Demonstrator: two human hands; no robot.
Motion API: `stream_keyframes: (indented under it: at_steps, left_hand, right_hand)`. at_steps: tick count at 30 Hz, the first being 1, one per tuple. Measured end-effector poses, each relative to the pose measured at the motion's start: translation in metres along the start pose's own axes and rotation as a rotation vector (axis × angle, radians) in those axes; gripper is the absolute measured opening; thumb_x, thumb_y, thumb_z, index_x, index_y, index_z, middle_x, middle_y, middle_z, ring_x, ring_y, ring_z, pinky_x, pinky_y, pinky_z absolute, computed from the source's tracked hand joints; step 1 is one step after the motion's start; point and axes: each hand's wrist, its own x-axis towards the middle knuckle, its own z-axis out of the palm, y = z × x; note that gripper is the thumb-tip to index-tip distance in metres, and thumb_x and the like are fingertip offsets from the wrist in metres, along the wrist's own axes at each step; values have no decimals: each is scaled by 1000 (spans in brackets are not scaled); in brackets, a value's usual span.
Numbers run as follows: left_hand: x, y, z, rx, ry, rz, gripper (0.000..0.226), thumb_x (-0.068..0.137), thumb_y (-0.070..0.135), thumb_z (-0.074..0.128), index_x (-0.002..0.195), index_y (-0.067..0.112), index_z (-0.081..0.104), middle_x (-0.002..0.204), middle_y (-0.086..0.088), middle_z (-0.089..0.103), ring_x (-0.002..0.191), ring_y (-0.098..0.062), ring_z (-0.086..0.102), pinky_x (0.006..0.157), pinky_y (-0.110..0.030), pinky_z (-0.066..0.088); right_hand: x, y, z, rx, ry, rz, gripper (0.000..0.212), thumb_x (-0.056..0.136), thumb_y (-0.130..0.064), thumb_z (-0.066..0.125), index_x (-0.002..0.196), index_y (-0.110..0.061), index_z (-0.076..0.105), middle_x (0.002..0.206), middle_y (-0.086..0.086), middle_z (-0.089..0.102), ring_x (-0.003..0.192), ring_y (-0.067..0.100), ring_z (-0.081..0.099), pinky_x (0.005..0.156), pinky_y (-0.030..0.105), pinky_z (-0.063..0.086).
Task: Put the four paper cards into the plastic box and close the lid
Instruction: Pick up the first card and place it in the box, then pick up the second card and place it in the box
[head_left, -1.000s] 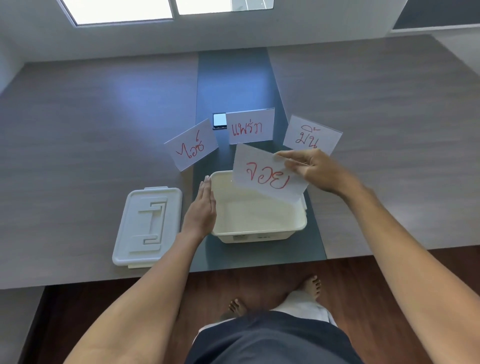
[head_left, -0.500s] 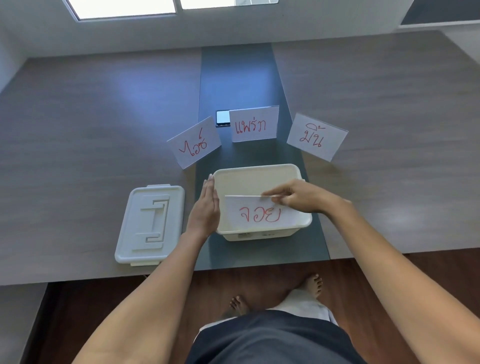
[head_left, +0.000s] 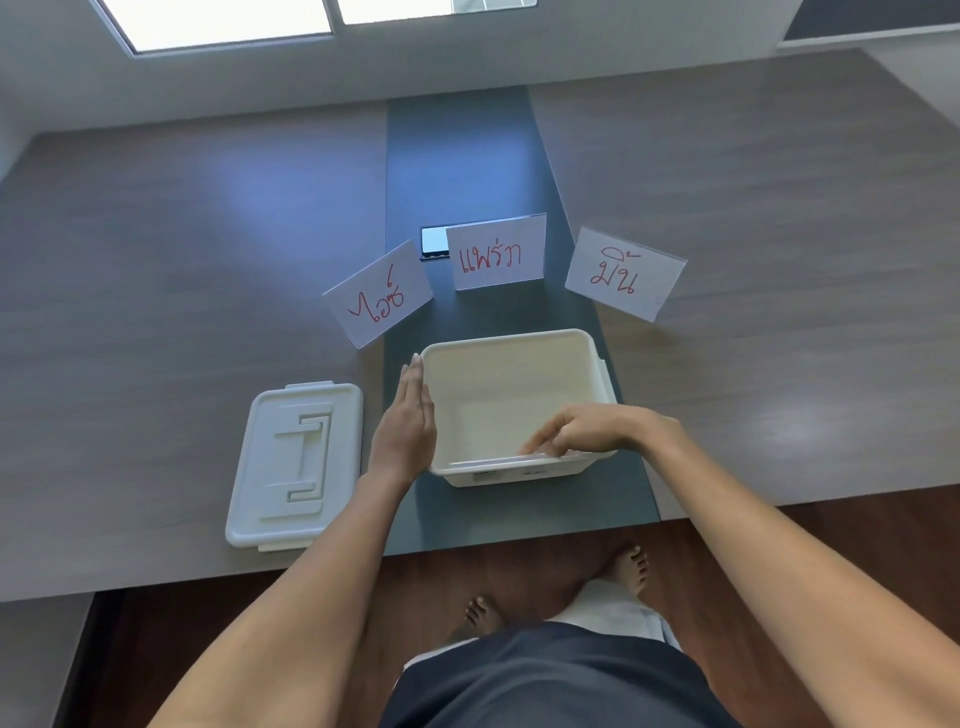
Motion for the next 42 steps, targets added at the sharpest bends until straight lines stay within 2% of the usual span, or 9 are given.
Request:
stream_keyframes:
  at_steps: [3,8,12,20,28,32,34,37,42]
  left_hand:
    - [0,0,0,1,2,2,51,108,30,20,159,24,13,166,13,12,152,-6,11,109,-22,20]
    - [2,1,0,7,15,2,51,108,32,19,158,24,14,166,13,14,153,-5,10,111,-23,20]
    - [4,1,-1,3,9,-2,51,108,34,20,158,26,14,166,14,14,152,-6,12,111,-24,21]
    - [6,-1,1,38,7,-1,51,108,31,19,158,28,13,164,19,12,148,4,8,112,-24,24]
    - [7,-4,3,45,-8,-1,51,108,31,19,158,29,12,164,19,12,150,3,8,115,-19,17]
    - [8,-8,4,55,-16,0,51,108,32,18,158,29,11,164,20,10,151,2,7,114,-16,15]
    - [8,-9,4,53,-22,5,51,108,32,18,158,29,10,164,21,9,151,3,7,112,-12,13]
    - [9,-10,4,51,-30,10,51,108,31,18,158,29,10,164,20,9,151,3,6,109,-5,10]
    - [10,-12,5,40,-32,21,51,108,34,16,158,29,10,164,20,9,151,3,5,117,-17,13]
  right_hand:
    - [-2,-4,-9,52,65,-55,34,92,-23,56,122,-31,70,126,-11,68,119,9,59,112,30,37]
    - [-1,-7,-41,148,484,-237,32,96,-10,51,120,-22,70,115,-8,73,107,6,68,102,35,51]
    - [1,-9,-73,185,715,-283,30,100,-18,54,127,-20,67,127,-4,68,118,11,63,105,30,47]
    - [52,34,-144,-187,891,-19,54,99,-21,47,152,-26,38,166,3,13,153,27,12,121,44,10]
    - [79,87,-176,-269,949,285,74,95,-26,49,158,-23,10,166,14,-9,153,34,0,122,46,3]
    - [82,102,-178,-271,920,357,75,97,-25,50,158,-14,8,160,22,14,149,39,14,122,44,9]
    - [80,103,-180,-325,984,336,72,94,-19,53,156,-10,17,142,23,33,132,41,35,112,44,22]
    - [80,104,-182,-422,1005,337,64,90,-11,56,149,-7,31,128,22,41,114,41,43,99,43,31]
    - [75,97,-185,-481,983,336,35,86,-3,58,121,-5,53,117,22,51,106,40,50,92,44,38]
